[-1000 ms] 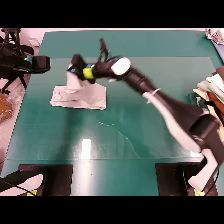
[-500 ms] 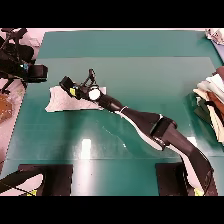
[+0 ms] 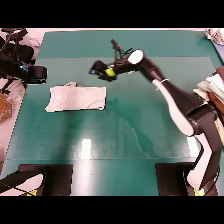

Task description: Fold the shirts.

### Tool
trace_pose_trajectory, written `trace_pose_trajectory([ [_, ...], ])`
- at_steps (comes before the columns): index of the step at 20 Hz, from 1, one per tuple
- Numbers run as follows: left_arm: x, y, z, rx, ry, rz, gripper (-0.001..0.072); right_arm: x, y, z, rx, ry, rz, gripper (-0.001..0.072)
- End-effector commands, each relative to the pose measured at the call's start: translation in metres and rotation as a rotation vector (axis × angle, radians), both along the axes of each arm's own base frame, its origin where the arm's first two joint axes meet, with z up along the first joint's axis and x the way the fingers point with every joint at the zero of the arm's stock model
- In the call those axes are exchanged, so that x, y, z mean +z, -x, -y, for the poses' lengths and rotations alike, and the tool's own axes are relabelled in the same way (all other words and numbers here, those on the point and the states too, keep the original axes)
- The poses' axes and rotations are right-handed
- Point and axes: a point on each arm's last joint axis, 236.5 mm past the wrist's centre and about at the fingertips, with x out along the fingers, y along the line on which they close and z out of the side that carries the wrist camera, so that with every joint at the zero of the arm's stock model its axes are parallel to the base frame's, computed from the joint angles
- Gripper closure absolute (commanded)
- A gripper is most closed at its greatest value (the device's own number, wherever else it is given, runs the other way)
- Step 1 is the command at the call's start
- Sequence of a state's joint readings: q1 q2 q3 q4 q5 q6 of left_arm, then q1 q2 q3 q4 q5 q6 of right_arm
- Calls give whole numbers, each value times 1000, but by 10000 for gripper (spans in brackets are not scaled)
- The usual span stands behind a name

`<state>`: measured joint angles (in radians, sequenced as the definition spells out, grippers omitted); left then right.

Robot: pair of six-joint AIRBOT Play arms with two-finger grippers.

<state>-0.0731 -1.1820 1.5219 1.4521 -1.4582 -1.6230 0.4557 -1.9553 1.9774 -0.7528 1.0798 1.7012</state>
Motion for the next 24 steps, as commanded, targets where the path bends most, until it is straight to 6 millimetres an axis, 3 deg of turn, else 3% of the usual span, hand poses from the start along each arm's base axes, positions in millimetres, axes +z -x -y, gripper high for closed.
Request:
trace_pose_trajectory([
  [1, 0, 0, 0, 0, 0, -1, 643, -44, 23, 82, 49, 233, -165, 69],
  [3, -1, 3, 0, -1, -1, -11, 643, -73, 35, 84, 39, 246, -236, 67],
  [4, -1, 4, -1, -1, -3, -18, 644, -86, 43, 78, 45, 236, -261, 27],
  [7, -2, 6, -1, -2, -4, -25, 644, -104, 52, 48, 36, 96, -264, 21],
  [11, -2, 7, 4, -9, 16, -29, 644, -129, 29, 13, -132, 0, -198, 23],
  [14, -4, 12, 6, -14, 22, -50, 644, -121, 20, -40, -164, -148, -224, 47],
  [16, -6, 17, 5, -18, 17, -75, 644, -102, 30, -74, -88, -189, -229, 170],
  [17, -6, 18, 3, -16, 10, -79, 644, -88, 38, -84, -27, -191, -219, 714],
  [18, -7, 18, 1, -13, 3, -78, 643, -69, 42, -87, 33, -182, -172, 698],
  [19, -7, 18, 1, -13, 2, -78, 644, -41, 42, -82, 93, -164, -102, 700],
  [21, -6, 18, 3, -14, 8, -79, 644, 11, 34, -40, 145, -31, 37, 701],
  [22, -6, 18, 4, -16, 13, -80, 644, 37, 22, -4, 106, 60, 103, 702],
  [24, -6, 20, 8, -22, 27, -88, 644, 90, -8, 91, -48, 232, 228, 701],
])
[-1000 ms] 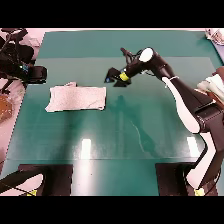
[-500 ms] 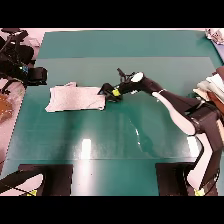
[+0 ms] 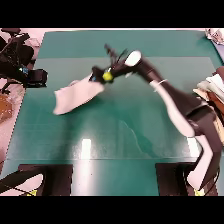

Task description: Fold the shirts.

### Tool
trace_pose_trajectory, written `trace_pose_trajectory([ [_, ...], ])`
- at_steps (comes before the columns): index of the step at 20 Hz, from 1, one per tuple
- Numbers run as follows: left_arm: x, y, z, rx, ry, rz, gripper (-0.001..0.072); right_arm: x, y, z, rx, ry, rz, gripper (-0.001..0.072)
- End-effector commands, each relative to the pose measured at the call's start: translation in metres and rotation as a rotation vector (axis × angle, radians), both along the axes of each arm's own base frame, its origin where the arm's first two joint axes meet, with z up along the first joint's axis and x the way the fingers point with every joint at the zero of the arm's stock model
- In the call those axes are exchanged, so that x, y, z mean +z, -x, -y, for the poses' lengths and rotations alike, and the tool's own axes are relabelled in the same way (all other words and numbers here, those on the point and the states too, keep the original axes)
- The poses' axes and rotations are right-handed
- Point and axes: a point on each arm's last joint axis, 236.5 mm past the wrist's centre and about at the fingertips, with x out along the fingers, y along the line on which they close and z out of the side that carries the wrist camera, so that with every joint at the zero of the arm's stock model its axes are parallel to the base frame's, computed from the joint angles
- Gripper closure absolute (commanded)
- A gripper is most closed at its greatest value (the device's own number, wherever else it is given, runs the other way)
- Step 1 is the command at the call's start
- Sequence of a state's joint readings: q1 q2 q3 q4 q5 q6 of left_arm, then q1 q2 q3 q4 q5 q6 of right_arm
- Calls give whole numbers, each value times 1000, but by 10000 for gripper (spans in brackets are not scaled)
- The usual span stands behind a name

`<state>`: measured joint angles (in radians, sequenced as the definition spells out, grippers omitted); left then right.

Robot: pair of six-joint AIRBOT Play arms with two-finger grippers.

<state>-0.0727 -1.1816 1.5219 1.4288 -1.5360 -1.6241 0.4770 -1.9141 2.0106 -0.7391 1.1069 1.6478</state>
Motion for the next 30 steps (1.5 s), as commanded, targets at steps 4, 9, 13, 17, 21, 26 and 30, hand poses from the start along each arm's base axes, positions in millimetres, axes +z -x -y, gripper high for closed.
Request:
trace_pose_trajectory([
  [4, 2, 9, 19, -32, 77, -32, 644, 123, -55, 336, -585, 443, 251, 702],
  [9, 7, 11, 39, -15, 177, -47, 644, 175, -45, 559, -1026, 269, 293, 701],
  [13, 7, 12, 40, 3, 190, -56, 645, 202, -19, 651, -1200, 34, 322, 701],
  [17, 7, 12, 40, 25, 198, -63, 644, 206, 22, 693, -1270, 32, 310, 702],
  [21, 6, 17, 40, 24, 196, -83, 644, 210, 59, 699, -1280, 71, 278, 701],
  [26, 5, 20, 40, 21, 193, -98, 644, 182, 105, 693, -1240, 147, 105, 701],
  [30, 4, 23, 40, 19, 191, -108, 644, 163, 148, 706, -1302, 218, -25, 701],
])
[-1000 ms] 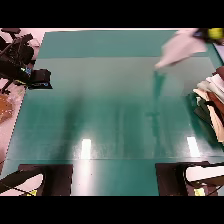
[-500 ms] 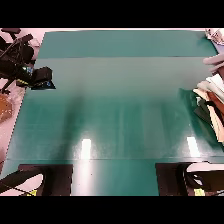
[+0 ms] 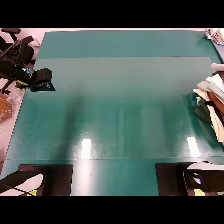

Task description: Fold the shirts.

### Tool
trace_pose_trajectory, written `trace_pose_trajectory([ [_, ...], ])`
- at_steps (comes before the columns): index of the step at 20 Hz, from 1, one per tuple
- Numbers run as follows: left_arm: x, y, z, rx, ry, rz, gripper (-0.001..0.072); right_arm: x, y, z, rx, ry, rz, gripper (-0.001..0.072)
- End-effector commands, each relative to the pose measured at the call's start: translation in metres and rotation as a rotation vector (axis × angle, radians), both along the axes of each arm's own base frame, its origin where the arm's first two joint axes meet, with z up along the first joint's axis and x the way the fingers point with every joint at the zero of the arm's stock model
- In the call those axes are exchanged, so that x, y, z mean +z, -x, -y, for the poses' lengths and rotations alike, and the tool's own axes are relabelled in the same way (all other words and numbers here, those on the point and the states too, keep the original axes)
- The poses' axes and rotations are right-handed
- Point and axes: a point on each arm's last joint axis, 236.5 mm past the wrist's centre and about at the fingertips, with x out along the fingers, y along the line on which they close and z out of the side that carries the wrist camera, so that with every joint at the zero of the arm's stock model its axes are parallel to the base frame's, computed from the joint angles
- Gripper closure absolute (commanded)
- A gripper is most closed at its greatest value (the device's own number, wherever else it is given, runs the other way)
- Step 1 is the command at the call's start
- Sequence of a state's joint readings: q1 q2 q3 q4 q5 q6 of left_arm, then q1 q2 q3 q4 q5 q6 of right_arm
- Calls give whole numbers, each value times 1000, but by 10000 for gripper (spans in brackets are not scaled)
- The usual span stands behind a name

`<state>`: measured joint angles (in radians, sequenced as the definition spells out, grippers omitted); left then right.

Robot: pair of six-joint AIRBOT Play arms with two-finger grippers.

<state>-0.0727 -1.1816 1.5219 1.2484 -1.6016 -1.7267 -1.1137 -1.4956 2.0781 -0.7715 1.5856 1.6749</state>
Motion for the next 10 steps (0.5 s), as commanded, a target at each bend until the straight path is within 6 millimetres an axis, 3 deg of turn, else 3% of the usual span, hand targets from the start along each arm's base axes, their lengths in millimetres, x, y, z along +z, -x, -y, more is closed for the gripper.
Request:
trace_pose_trajectory([
  [1, 0, 2, 0, -2, -1, -6, 644, -24, 41, 1, -52, -69, -135, 701],
  [6, -2, 7, -1, -9, -5, -27, 644, -92, 103, -1, -121, -163, -433, 698],
  [9, 2, 7, -1, -7, -4, -10, 644, -118, 135, 12, -205, -155, -584, 692],
  [10, 9, 4, -1, -2, 0, 26, 644, -125, 152, 21, -252, -126, -663, 657],
])
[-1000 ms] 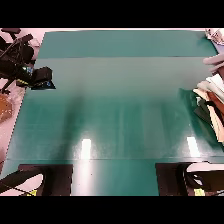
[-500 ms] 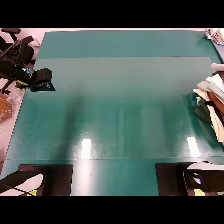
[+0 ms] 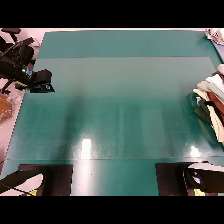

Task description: Fold the shirts.

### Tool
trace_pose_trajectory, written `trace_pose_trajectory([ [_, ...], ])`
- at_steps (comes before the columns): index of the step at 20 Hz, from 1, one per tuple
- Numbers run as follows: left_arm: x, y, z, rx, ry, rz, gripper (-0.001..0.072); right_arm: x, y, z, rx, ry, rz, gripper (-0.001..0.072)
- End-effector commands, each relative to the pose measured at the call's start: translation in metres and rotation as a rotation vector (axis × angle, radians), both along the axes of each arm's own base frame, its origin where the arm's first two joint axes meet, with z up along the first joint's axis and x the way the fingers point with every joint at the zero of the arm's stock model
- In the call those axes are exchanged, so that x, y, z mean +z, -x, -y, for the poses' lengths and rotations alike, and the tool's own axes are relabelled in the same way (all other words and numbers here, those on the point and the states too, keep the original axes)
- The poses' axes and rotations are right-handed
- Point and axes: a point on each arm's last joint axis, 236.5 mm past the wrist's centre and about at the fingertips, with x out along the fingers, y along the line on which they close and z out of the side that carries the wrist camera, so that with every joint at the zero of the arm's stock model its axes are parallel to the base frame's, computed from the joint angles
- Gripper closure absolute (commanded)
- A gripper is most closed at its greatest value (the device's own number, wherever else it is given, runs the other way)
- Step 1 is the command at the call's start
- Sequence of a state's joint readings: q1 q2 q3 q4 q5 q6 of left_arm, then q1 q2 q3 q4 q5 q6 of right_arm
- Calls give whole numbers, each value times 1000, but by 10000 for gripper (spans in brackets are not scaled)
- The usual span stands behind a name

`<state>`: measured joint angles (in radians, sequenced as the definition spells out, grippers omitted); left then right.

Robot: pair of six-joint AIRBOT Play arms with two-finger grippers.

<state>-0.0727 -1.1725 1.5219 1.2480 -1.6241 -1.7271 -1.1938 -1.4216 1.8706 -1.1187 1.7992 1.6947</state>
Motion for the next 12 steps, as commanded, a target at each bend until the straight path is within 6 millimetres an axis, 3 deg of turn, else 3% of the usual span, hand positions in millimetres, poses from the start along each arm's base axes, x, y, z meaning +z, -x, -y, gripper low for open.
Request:
trace_pose_trajectory([
  [1, 15, -4, 0, 7, 5, 77, 643, -31, 58, 20, -98, 43, -274, 528],
  [2, 22, -7, -3, 19, -2, 119, 643, -33, 60, 21, -100, 38, -288, 409],
  [4, 37, -9, -16, 50, -44, 201, 644, -34, 64, 23, -103, 46, -305, 332],
  [7, 57, -6, -53, 115, -180, 302, 644, -24, 77, 27, -118, 109, -360, 332],
  [10, 69, 11, -87, 173, -303, 361, 644, 15, 64, 34, -122, 213, -276, 332],
  [12, 62, 28, -106, 203, -369, 385, 644, 56, 25, 27, -59, 291, -97, 331],
])
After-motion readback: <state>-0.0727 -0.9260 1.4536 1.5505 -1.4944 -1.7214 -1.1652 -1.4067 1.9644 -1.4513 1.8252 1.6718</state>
